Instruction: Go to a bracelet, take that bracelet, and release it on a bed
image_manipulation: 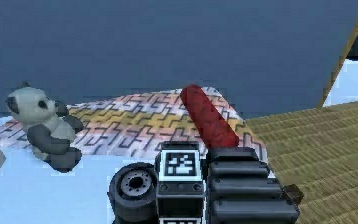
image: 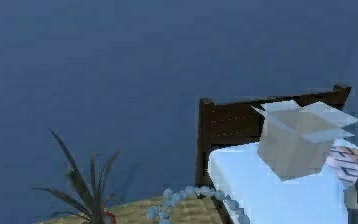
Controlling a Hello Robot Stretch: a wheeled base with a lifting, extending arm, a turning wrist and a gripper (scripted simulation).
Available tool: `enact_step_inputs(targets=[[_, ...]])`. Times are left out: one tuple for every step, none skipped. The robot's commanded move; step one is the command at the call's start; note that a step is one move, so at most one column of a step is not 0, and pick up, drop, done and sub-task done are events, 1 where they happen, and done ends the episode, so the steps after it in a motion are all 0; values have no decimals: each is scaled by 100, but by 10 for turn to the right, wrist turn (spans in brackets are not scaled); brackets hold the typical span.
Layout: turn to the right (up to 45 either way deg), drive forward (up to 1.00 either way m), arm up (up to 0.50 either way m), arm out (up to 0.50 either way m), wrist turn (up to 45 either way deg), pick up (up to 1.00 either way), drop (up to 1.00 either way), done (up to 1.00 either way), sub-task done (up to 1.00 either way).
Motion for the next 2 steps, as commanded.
enact_step_inputs(targets=[[0,15,0,0,0,0,0,0,0],[-240,0,0,0,0,0,0,0,0]])
